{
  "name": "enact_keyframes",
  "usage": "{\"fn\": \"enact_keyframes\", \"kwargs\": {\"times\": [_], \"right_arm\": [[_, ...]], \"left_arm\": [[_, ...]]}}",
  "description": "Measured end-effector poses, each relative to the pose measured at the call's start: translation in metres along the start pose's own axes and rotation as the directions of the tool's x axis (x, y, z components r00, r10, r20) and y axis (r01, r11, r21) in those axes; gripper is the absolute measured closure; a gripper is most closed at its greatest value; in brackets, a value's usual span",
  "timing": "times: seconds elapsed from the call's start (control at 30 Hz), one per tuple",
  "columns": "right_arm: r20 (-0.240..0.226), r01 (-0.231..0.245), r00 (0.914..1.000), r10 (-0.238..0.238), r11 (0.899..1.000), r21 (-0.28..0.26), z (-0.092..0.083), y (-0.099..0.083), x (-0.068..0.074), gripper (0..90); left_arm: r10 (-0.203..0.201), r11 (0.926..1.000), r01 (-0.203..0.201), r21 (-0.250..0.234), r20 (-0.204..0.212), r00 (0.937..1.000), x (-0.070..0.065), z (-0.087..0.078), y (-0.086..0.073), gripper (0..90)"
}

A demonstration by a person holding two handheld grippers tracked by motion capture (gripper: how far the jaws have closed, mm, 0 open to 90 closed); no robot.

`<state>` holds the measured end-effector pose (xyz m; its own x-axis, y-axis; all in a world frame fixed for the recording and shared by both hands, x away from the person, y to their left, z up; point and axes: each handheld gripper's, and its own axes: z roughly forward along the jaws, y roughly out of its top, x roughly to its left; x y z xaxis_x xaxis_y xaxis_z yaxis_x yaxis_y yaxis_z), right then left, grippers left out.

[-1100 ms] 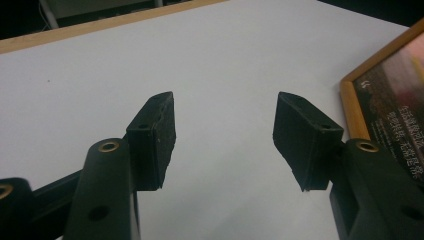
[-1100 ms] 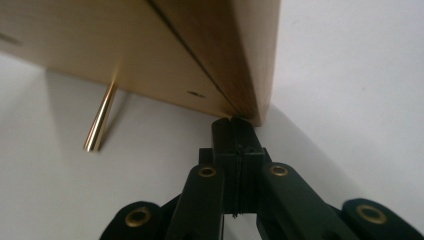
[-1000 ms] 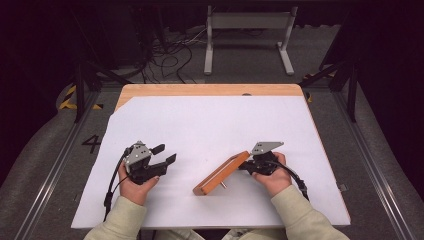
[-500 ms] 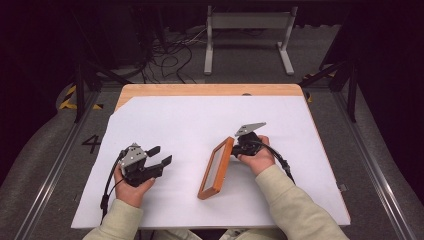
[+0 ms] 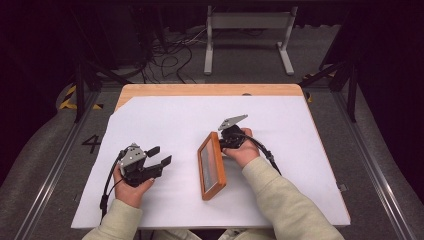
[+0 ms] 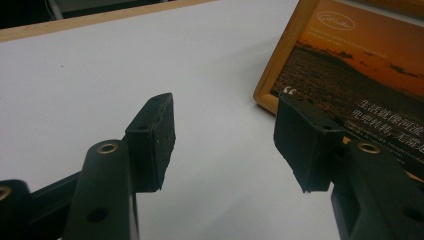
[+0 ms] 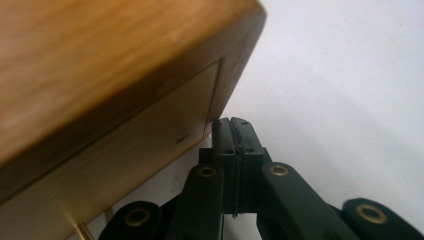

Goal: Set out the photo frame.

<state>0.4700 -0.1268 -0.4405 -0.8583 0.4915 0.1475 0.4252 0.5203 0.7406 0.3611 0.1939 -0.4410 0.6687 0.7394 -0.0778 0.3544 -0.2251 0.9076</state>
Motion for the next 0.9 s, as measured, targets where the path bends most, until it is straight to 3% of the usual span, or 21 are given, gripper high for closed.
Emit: {"fn": "enact_keyframes", "kwargs": {"times": [0.07,0.17,0.3,0.37,0.43,0.6,0.83,0.9], "right_arm": [[-0.001,-0.004,1.0,0.004,1.0,0.0,0.0,0.0,-0.001,90.0],[0.044,0.014,0.9989,-0.015,1.0,0.013,-0.008,0.0,0.0,88.8],[0.077,-0.028,0.9967,0.027,1.0,0.013,-0.021,-0.001,0.0,83.0],[0.108,-0.039,0.9935,0.037,0.999,0.008,-0.034,-0.001,0.001,77.4],[0.11,-0.06,0.9921,0.06,0.998,-0.001,-0.043,-0.001,0.003,73.1],[0.153,-0.101,0.9836,0.096,0.994,0.029,-0.07,0.002,0.008,53.2],[0.161,-0.099,0.9824,0.095,0.995,0.017,-0.095,0.008,0.02,46.3],[0.169,-0.08,0.9827,0.074,0.996,0.028,-0.104,0.012,0.03,44.2]], "left_arm": [[0.0,1.0,0.0,0.0,0.001,1.0,0.0,0.0,0.0,42.3],[0.0,1.0,0.0,-0.002,0.002,1.0,0.0,0.0,0.0,42.3],[-0.001,1.0,0.001,-0.006,0.0,1.0,0.001,0.0,0.0,42.0],[-0.009,0.9999,0.009,-0.005,-0.002,1.0,0.0,-0.001,0.001,41.9],[-0.011,0.9999,0.011,0.0,-0.005,0.9999,0.0,-0.001,0.001,41.9],[-0.003,1.0,0.004,0.006,-0.004,1.0,-0.001,-0.001,0.002,41.7],[-0.005,0.9999,0.005,0.011,-0.005,1.0,0.0,-0.001,0.002,41.4],[-0.005,0.9999,0.005,0.013,-0.005,1.0,0.0,-0.001,0.002,41.3]]}}
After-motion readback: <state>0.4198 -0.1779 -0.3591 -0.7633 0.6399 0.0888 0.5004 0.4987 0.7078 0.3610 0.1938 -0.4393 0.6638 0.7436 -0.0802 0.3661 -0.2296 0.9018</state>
